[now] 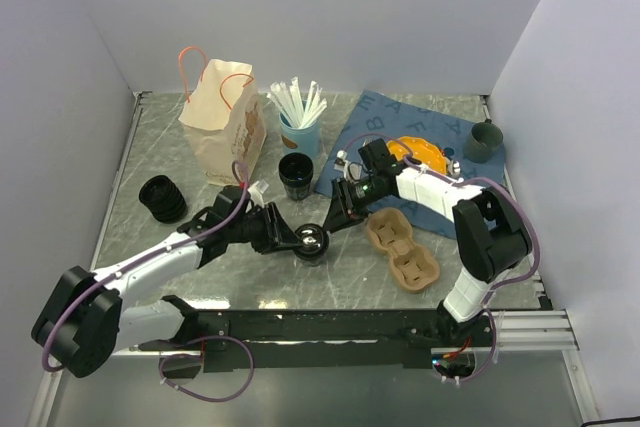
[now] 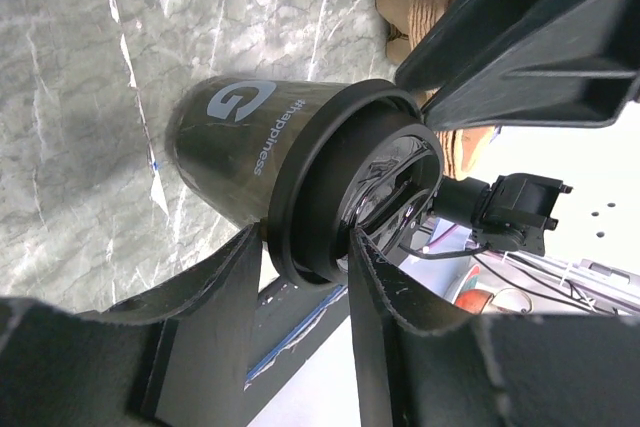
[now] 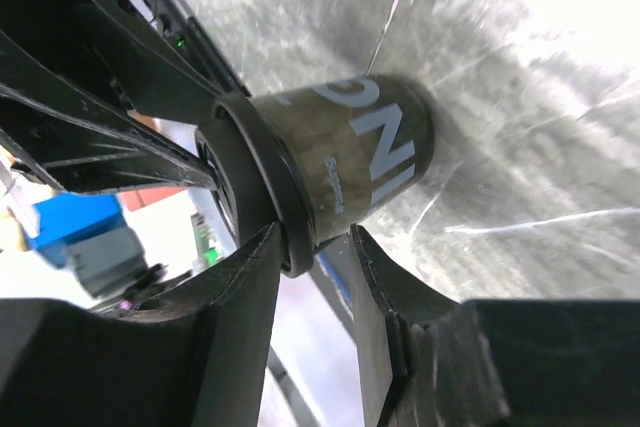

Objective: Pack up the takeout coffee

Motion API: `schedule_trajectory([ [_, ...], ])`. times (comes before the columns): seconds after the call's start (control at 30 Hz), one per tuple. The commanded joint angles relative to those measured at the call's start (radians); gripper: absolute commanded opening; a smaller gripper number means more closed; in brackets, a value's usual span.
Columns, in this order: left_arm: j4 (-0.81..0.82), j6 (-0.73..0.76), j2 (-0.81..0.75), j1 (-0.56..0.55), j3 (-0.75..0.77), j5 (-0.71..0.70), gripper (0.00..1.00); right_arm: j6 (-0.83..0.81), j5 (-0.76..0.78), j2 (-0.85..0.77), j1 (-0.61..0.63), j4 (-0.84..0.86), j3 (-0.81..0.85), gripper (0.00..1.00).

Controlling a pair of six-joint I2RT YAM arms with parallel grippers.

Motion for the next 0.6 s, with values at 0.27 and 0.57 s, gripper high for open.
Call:
schedule_trajectory([
  [0.27, -0.257, 0.121, 0.120, -0.003, 0.001, -0.203, 0.44, -0.117, -0.016, 0.046, -0.040, -0.069, 0.146, 0.40],
  [0.57, -0.262, 0.141, 0.167, -0.003, 0.030, -0.202, 0.43, -0.164, -0.056, 0.105, -0.039, -0.090, 0.162, 0.39],
])
